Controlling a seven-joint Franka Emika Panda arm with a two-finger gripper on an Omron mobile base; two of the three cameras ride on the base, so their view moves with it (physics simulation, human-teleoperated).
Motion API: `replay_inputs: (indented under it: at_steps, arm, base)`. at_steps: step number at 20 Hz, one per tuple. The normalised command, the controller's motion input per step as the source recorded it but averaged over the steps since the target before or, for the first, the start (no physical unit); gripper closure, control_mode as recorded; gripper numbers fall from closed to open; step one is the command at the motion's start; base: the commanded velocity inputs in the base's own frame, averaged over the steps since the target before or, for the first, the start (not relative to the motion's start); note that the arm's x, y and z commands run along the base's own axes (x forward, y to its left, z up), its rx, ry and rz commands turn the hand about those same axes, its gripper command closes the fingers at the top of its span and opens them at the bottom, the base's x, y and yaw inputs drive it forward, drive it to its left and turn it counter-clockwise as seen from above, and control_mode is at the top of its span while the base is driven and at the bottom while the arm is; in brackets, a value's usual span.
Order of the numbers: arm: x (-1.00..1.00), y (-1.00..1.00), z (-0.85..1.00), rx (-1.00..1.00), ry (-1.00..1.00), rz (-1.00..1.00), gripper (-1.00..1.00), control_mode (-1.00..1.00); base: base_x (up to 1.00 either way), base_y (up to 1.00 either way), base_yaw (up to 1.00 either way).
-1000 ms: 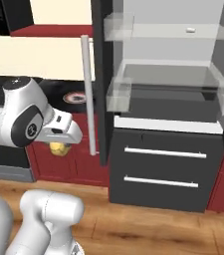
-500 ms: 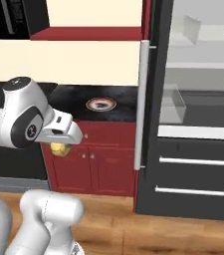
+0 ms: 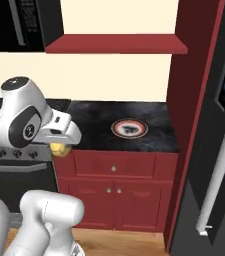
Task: Pick potato from the fridge and place it on the plate on the counter.
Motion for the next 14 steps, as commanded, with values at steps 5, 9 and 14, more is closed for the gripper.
replay_inputs:
  at_steps: [5,9,14]
  arm:
    - [0.00,0.00,0.00,0.00,0.00,0.00,1.00,1.00]
    - [0.00,0.00,0.00,0.00,0.00,0.00,1.00,1.00]
    - [0.00,0.00,0.00,0.00,0.00,0.00,1.00,1.00]
  base:
    - [0.93,0.08,-0.17]
    - [0.74,-0.09,-0.19]
    - [0.10,-0.53,-0.05]
